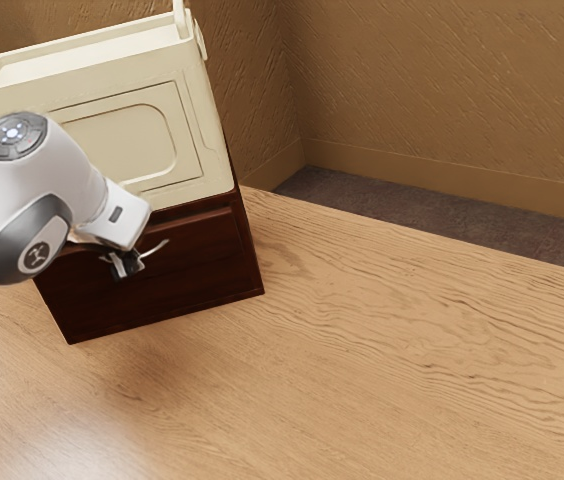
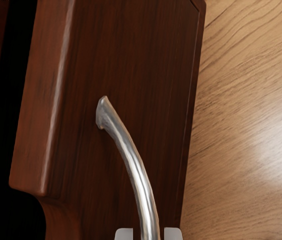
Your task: Pull the drawer handle with one arm to open the drawer
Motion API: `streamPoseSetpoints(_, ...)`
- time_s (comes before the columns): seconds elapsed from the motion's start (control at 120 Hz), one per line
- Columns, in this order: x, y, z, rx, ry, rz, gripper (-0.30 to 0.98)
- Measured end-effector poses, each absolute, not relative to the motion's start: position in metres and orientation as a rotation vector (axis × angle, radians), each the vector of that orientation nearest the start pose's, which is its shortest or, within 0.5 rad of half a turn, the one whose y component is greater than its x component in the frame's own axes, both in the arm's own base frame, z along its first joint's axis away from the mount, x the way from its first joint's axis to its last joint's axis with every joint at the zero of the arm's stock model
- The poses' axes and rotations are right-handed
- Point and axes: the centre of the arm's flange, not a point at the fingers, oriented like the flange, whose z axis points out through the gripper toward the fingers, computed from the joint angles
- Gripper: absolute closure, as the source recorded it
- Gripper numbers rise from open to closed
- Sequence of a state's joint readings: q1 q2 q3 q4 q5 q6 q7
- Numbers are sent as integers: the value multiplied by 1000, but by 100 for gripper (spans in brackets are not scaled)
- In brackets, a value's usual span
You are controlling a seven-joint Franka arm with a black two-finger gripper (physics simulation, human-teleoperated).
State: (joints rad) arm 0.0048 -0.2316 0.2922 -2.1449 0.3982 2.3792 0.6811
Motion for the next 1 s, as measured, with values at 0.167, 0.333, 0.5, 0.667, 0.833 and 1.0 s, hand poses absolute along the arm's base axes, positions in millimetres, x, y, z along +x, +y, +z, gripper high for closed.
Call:
streamPoseSetpoints(0.167,492,160,546,-2551,785,-387,79)
streamPoseSetpoints(0.333,484,149,546,-2556,787,-402,79)
streamPoseSetpoints(0.5,478,135,548,-2557,799,-414,79)
streamPoseSetpoints(0.667,467,131,548,-2569,789,-424,79)
streamPoseSetpoints(0.833,457,127,547,-2577,783,-430,79)
streamPoseSetpoints(1.0,449,118,545,-2577,787,-436,79)
